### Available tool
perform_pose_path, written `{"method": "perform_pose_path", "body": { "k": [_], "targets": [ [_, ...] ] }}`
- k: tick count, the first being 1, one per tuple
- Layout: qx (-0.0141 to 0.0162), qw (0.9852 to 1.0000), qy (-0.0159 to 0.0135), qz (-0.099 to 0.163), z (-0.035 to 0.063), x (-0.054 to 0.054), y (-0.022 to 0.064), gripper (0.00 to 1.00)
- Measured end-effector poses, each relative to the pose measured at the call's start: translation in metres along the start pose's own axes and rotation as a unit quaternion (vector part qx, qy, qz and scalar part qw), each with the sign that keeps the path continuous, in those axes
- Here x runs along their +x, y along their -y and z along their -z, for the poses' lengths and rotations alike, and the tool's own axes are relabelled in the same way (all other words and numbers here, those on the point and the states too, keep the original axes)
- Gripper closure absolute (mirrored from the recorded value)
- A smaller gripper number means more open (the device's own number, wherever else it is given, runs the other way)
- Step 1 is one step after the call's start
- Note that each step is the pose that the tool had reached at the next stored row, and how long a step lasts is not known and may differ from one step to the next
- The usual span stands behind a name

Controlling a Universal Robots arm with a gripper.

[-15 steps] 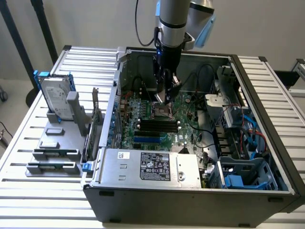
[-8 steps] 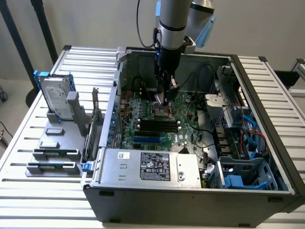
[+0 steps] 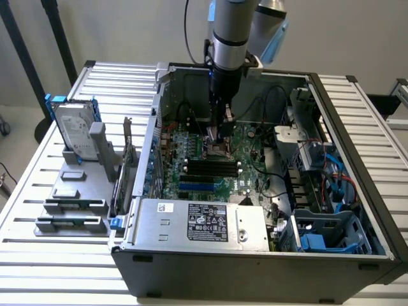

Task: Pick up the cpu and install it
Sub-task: 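Place the cpu into insertion slot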

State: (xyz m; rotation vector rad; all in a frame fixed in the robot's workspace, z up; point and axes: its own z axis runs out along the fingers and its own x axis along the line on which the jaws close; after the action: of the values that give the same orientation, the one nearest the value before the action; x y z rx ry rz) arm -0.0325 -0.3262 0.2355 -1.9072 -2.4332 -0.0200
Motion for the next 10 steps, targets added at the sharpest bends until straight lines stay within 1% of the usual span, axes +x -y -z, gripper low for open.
{"method": "perform_pose_path", "body": {
  "k": [3,5,8,10],
  "targets": [
    [-0.0013,0.9996,-0.0006,-0.027,-0.0027,-0.0001,-0.0001,0.45],
    [-0.0021,0.999,-0.0009,-0.045,-0.0045,-0.0002,-0.0001,0.45],
    [-0.0034,0.9974,-0.0015,-0.072,-0.0073,-0.0003,-0.0001,0.45],
    [-0.0043,0.9959,-0.0019,-0.09,-0.0092,-0.0004,-0.0002,0.45]
  ]
}}
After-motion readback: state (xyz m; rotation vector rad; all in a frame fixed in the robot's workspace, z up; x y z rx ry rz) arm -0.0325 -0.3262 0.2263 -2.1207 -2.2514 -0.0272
